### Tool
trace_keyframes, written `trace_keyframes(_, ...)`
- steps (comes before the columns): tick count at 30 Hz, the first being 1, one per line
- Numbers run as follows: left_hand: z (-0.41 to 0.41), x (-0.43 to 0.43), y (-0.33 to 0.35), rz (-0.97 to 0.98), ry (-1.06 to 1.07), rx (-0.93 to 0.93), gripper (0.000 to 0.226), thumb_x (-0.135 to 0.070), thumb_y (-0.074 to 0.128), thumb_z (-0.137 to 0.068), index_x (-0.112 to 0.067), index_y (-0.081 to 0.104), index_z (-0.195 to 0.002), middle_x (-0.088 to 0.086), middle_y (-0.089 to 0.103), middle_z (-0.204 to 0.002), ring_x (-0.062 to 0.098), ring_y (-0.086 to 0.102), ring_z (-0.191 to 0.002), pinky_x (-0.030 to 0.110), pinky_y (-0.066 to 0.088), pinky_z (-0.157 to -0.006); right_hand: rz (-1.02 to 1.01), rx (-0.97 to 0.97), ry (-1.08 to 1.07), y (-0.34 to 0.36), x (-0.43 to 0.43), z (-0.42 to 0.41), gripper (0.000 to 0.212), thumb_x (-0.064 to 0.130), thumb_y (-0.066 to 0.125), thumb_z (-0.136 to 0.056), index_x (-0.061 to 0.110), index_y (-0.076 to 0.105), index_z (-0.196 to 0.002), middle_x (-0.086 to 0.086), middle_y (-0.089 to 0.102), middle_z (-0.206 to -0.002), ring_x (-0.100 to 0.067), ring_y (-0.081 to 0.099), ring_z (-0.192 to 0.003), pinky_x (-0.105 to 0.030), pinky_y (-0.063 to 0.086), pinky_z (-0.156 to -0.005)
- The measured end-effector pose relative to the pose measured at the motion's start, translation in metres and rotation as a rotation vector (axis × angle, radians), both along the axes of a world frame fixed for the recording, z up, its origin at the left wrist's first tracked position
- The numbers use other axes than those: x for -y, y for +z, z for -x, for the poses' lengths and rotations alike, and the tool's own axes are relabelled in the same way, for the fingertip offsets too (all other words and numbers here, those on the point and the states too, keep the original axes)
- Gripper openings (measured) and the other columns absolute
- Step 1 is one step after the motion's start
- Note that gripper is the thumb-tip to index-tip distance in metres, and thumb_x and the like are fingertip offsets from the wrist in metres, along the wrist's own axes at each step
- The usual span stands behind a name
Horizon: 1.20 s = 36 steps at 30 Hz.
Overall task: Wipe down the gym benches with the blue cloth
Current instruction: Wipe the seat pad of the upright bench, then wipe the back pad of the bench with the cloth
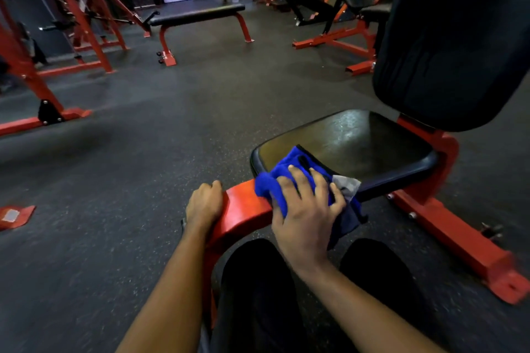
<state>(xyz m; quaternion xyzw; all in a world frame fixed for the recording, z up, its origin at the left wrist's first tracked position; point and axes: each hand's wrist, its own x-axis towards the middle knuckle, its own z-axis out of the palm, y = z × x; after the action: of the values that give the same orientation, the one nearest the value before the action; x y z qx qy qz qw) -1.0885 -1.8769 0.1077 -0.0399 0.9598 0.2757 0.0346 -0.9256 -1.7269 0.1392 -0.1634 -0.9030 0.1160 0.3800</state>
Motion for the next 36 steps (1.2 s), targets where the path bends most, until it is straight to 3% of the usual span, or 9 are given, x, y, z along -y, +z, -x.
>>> trace_keyframes(6,-0.003,-0.015,0.025,-0.071,0.047,-0.125,0.044,-0.036,0.037,-0.095,-0.005,0.066,-0.107,0.025,0.064,-0.112,0.041,0.060,-0.106,0.043,0.047,-0.090,0.202,0.001,-0.181,0.031,-0.035,0.025,0.025,0.043,0.051,-0.087,0.028,0.066,-0.100,0.012,0.065,-0.112,-0.023,0.052,-0.107,-0.047,0.030,-0.090)
trace_keyframes(10,0.001,-0.057,0.076,-0.512,-0.258,-0.401,0.009,-0.018,0.054,-0.089,-0.013,0.061,-0.091,0.003,0.068,-0.087,0.020,0.063,-0.084,0.031,0.047,-0.074,0.588,-0.097,-0.008,0.062,-0.052,0.036,0.024,0.042,0.050,-0.097,0.025,0.065,-0.106,0.005,0.066,-0.112,-0.024,0.052,-0.113,-0.051,0.033,-0.100)
trace_keyframes(13,-0.004,-0.095,0.128,-0.688,-0.651,-0.408,0.045,-0.009,0.054,-0.074,-0.014,0.057,-0.119,-0.001,0.064,-0.116,0.009,0.059,-0.106,0.027,0.045,-0.088,0.774,-0.191,0.140,0.103,-0.080,0.041,0.029,0.044,0.051,-0.099,0.026,0.066,-0.116,0.003,0.055,-0.129,-0.021,0.043,-0.129,-0.041,0.028,-0.111)
trace_keyframes(17,-0.006,-0.125,0.170,-0.652,-1.081,-0.319,0.073,-0.018,0.053,-0.068,-0.029,0.042,-0.140,-0.008,0.051,-0.141,0.007,0.044,-0.133,0.032,0.035,-0.111,0.897,-0.230,0.444,0.149,-0.115,0.035,0.014,0.032,0.051,-0.102,0.032,0.066,-0.100,-0.002,0.061,-0.117,-0.019,0.058,-0.112,-0.041,0.044,-0.105)
trace_keyframes(22,-0.003,-0.165,0.198,-0.601,-1.090,-0.247,0.042,-0.022,0.057,-0.074,-0.026,0.063,-0.116,-0.006,0.071,-0.109,0.015,0.064,-0.106,0.046,0.049,-0.096,0.865,-0.162,0.505,0.173,-0.159,0.031,0.015,0.010,0.051,-0.101,0.016,0.060,-0.092,0.005,0.068,-0.075,-0.001,0.059,-0.070,-0.021,0.048,-0.068)
trace_keyframes(26,0.000,-0.192,0.211,-0.436,-1.045,-0.285,0.009,-0.020,0.062,-0.089,-0.016,0.063,-0.097,0.002,0.070,-0.092,0.020,0.065,-0.090,0.041,0.053,-0.083,0.976,-0.177,0.422,0.164,-0.192,0.026,0.009,0.025,0.059,-0.098,0.018,0.064,-0.096,0.003,0.070,-0.086,-0.007,0.062,-0.083,-0.030,0.049,-0.080)
trace_keyframes(31,-0.004,-0.215,0.234,-0.311,-1.080,-0.283,0.017,-0.026,0.071,-0.086,-0.021,0.060,-0.075,0.000,0.064,-0.073,0.020,0.060,-0.076,0.033,0.043,-0.068,0.790,-0.031,0.386,0.153,-0.219,0.020,0.035,0.048,0.076,-0.075,0.025,0.067,-0.100,0.003,0.074,-0.099,-0.015,0.068,-0.099,-0.034,0.054,-0.088)
trace_keyframes(33,-0.001,-0.218,0.241,-0.382,-1.120,-0.078,0.012,-0.025,0.076,-0.083,-0.019,0.067,-0.081,0.005,0.065,-0.078,0.022,0.060,-0.075,0.034,0.043,-0.068,0.716,-0.047,0.306,0.150,-0.232,0.021,0.025,0.041,0.073,-0.077,0.023,0.069,-0.093,-0.002,0.074,-0.092,-0.024,0.070,-0.094,-0.045,0.056,-0.084)
trace_keyframes(36,0.008,-0.226,0.237,-0.393,-1.105,0.031,0.020,-0.025,0.078,-0.083,-0.007,0.069,-0.083,0.009,0.062,-0.075,0.022,0.055,-0.070,0.035,0.039,-0.064,0.500,-0.006,0.158,0.154,-0.258,0.025,0.007,0.030,0.070,-0.088,0.024,0.068,-0.087,0.005,0.070,-0.075,-0.015,0.067,-0.074,-0.034,0.055,-0.073)
